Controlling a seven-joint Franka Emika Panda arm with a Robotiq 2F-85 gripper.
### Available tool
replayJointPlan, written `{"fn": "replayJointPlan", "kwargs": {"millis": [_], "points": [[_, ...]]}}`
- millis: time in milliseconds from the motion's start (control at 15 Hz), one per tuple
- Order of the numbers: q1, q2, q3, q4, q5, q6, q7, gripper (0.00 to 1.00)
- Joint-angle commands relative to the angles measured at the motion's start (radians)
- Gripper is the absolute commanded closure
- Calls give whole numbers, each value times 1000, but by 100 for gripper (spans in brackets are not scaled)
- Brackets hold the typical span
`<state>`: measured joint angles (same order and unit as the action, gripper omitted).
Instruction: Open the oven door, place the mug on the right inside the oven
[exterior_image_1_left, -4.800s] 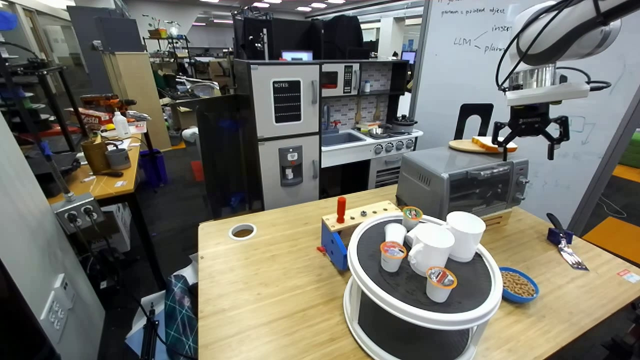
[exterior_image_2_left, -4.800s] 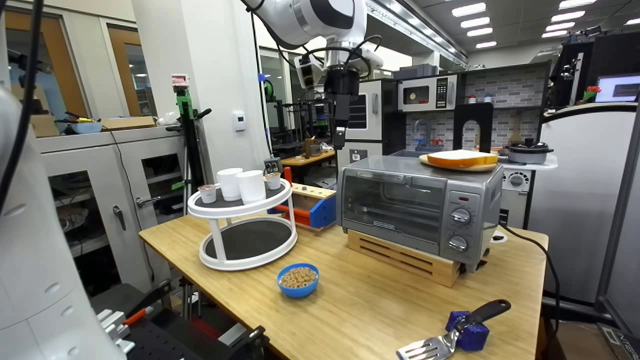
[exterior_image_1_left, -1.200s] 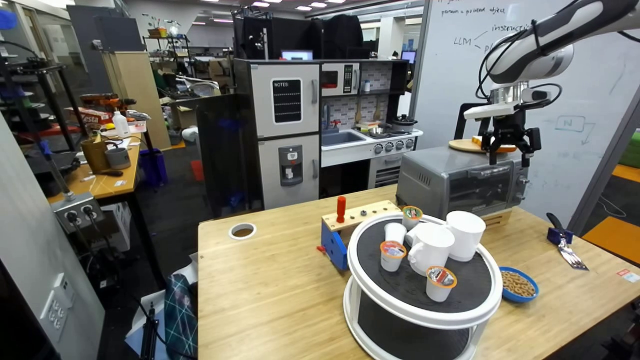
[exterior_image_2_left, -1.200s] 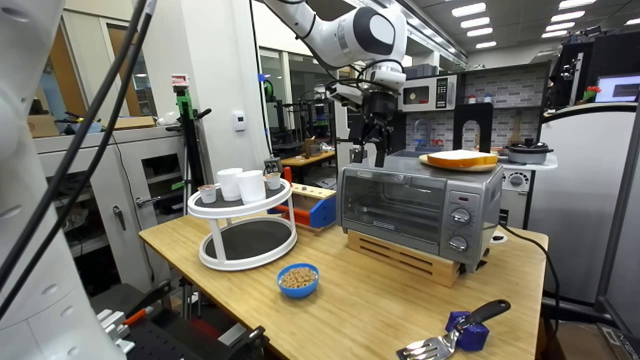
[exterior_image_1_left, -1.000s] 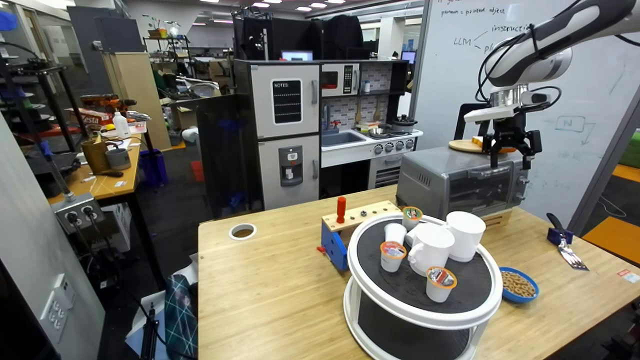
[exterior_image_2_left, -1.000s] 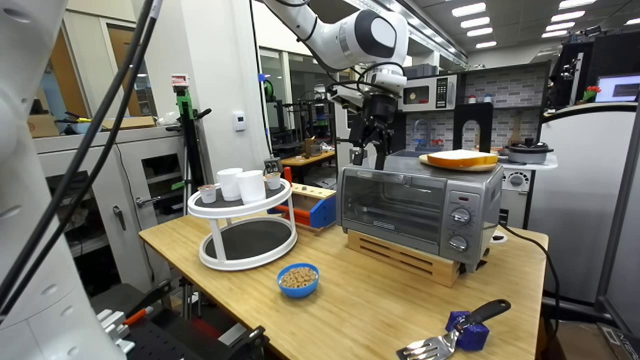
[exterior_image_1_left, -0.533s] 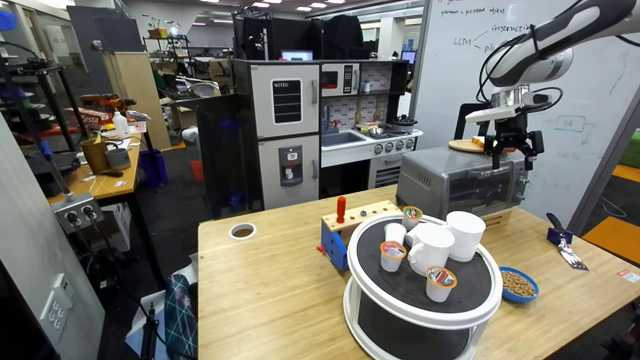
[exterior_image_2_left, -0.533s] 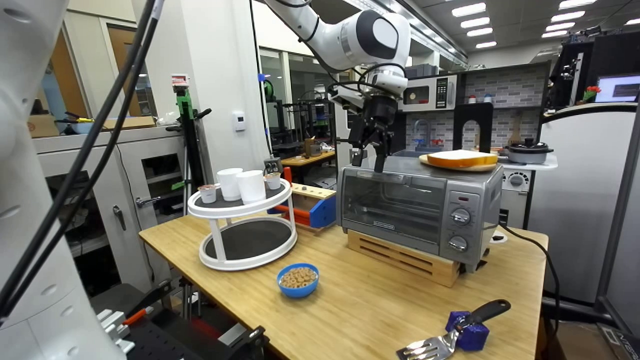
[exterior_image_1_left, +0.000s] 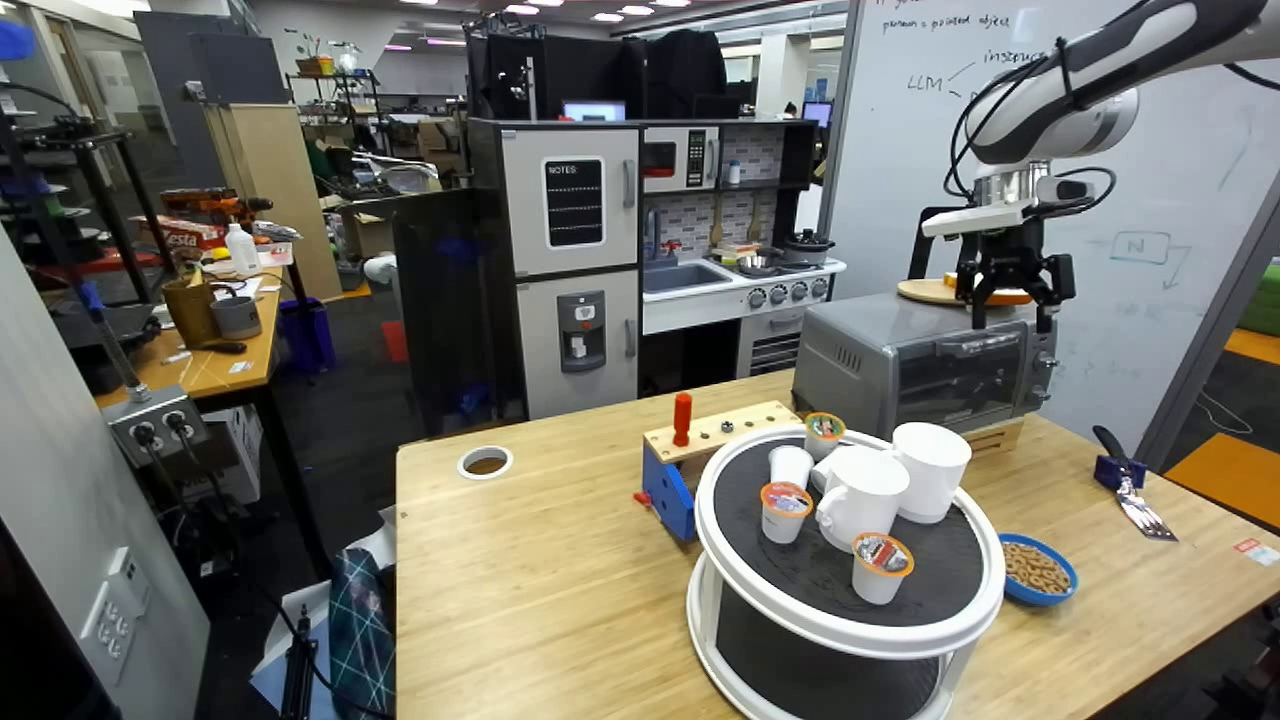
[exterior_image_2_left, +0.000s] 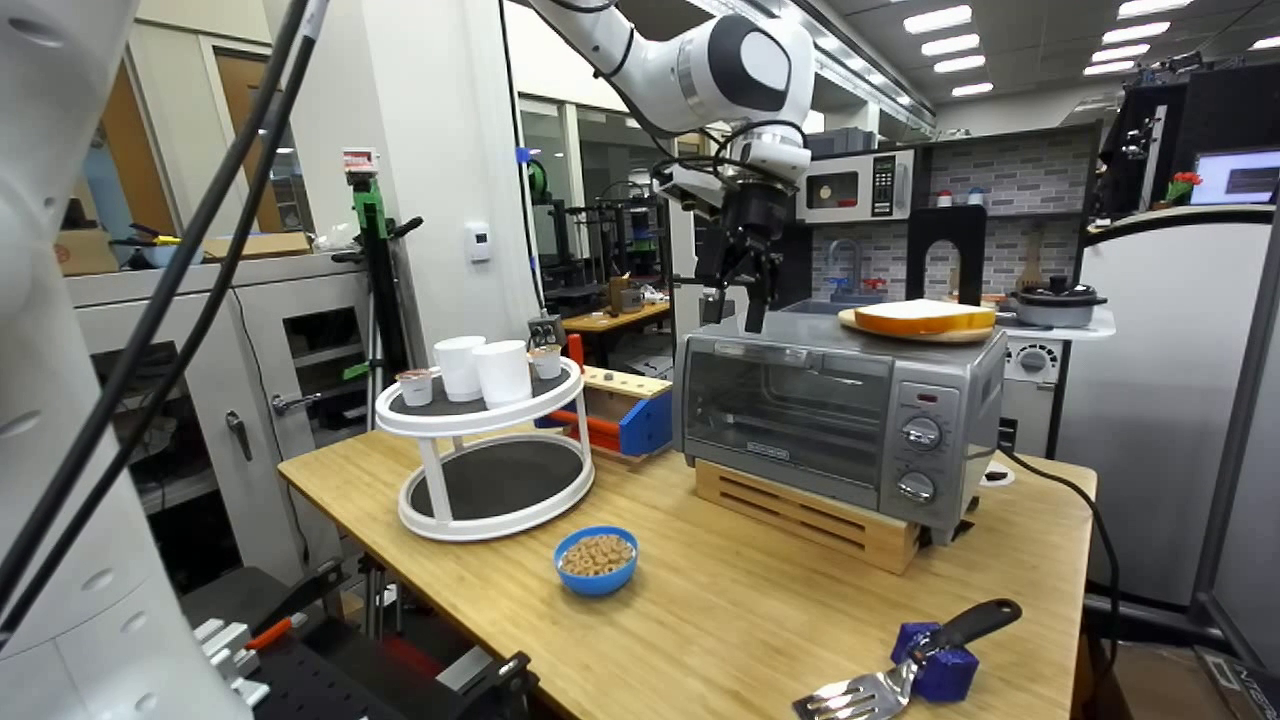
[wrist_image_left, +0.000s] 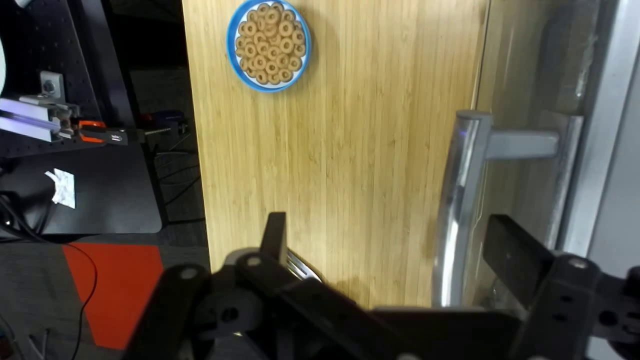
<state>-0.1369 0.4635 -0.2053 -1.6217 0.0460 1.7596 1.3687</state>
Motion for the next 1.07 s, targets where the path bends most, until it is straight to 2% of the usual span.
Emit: {"fn": "replayJointPlan", "kwargs": {"millis": [0, 600, 1000], "points": [[-17, 32, 2, 45, 21, -33, -29, 0], [-18, 91, 5, 100, 22, -45, -48, 0], [-19, 104, 7, 84, 24, -59, -66, 0]]}}
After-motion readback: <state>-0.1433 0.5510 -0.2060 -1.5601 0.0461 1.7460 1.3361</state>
